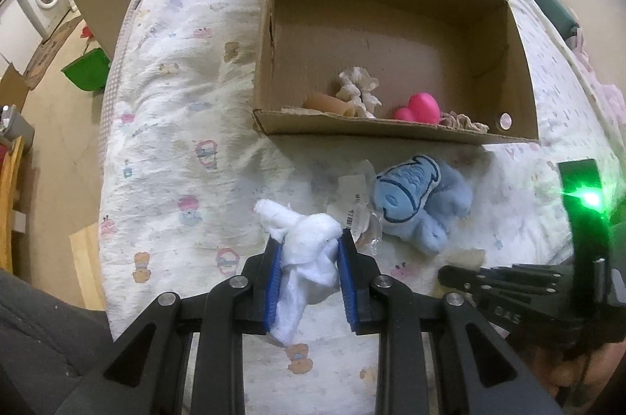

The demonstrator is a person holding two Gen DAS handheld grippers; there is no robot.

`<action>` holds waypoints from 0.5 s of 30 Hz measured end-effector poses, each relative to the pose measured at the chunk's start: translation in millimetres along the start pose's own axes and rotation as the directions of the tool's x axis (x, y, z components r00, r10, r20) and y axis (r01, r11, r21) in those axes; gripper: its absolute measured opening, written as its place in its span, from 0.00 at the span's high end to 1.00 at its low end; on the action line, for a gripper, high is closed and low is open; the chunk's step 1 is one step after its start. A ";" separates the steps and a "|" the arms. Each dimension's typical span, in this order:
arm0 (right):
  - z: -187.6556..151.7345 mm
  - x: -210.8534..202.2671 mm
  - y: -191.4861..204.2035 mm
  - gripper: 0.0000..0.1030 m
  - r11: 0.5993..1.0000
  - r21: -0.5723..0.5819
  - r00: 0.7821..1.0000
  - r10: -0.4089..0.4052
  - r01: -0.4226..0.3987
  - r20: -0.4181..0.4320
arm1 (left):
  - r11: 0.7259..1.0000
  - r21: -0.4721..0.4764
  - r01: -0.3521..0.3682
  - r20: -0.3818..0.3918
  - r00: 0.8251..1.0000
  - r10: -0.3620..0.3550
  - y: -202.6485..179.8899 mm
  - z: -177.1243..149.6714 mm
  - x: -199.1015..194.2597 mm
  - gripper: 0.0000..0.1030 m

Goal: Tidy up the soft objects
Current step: 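Grasp the white sock with the left tool while the right tool grasps the tan patch, then carry the white sock and tan patch over the box with both tools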

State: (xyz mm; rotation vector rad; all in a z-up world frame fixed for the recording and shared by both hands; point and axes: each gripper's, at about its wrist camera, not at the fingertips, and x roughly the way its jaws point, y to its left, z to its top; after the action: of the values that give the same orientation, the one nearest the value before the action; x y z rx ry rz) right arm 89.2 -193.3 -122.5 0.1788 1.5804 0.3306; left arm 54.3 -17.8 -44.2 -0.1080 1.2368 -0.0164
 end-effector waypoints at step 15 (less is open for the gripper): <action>-9.9 -96.7 5.3 0.92 0.992 -0.020 0.959 0.125 -0.124 0.255 | 0.997 -0.072 -0.019 0.121 0.992 0.028 12.6 12.6 -30.1 0.77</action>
State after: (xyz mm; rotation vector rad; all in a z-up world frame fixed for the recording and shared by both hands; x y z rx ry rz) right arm 82.8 -219.8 -29.1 0.3069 1.3156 0.3922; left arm 55.7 -2.2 -12.9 -0.1537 1.1168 0.0536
